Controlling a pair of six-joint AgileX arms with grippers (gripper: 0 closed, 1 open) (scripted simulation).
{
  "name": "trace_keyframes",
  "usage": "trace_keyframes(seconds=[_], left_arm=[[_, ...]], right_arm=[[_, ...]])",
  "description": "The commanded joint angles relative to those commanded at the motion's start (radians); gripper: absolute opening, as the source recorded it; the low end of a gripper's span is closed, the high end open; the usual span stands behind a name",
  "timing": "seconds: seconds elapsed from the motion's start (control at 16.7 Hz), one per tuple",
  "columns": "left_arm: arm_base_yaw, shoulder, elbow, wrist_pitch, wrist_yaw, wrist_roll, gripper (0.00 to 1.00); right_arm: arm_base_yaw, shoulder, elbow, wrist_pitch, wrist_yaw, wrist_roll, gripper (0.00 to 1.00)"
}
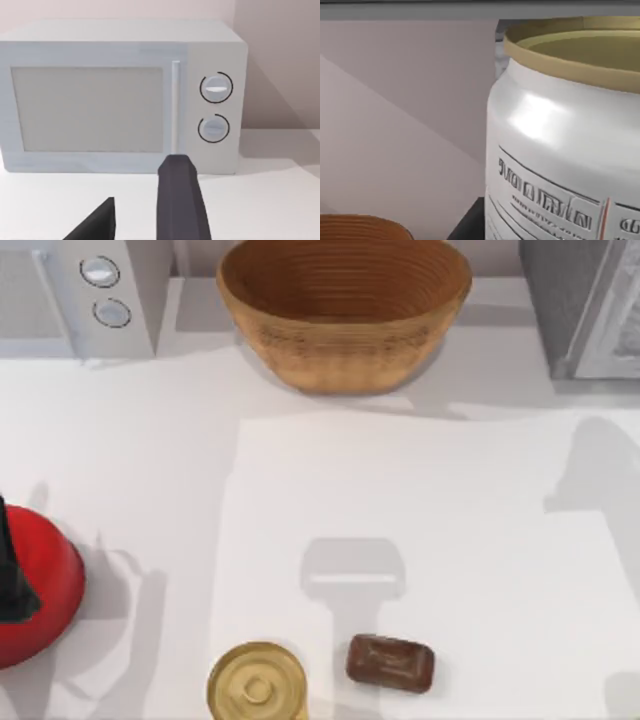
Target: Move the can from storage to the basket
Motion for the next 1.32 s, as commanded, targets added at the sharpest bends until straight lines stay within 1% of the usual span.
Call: trace_keyframes(seconds=[0.36, 0.54, 0.66, 0.84, 1.2, 1.32], left_arm=[[0.0, 0.0, 0.0, 0.0, 0.0, 0.0, 1.0], [0.0, 0.0, 0.0, 0.0, 0.0, 0.0, 1.0], [0.0, 0.0, 0.0, 0.0, 0.0, 0.0, 1.0], [0.0, 0.0, 0.0, 0.0, 0.0, 0.0, 1.0], [0.0, 0.0, 0.0, 0.0, 0.0, 0.0, 1.0], [0.0, 0.0, 0.0, 0.0, 0.0, 0.0, 1.0]], right_arm=[[-0.057, -0.363, -0.566, 0.182, -0.041, -0.008, 0.0], [-0.086, -0.493, -0.777, 0.245, -0.051, -0.011, 0.0], [-0.101, -0.551, -0.871, 0.27, -0.055, -0.013, 0.0], [-0.113, -0.59, -0.934, 0.285, -0.058, -0.017, 0.0], [-0.11, -0.582, -0.94, 0.283, -0.058, -0.015, 0.0], [-0.099, -0.552, -0.912, 0.295, -0.045, -0.014, 0.0]])
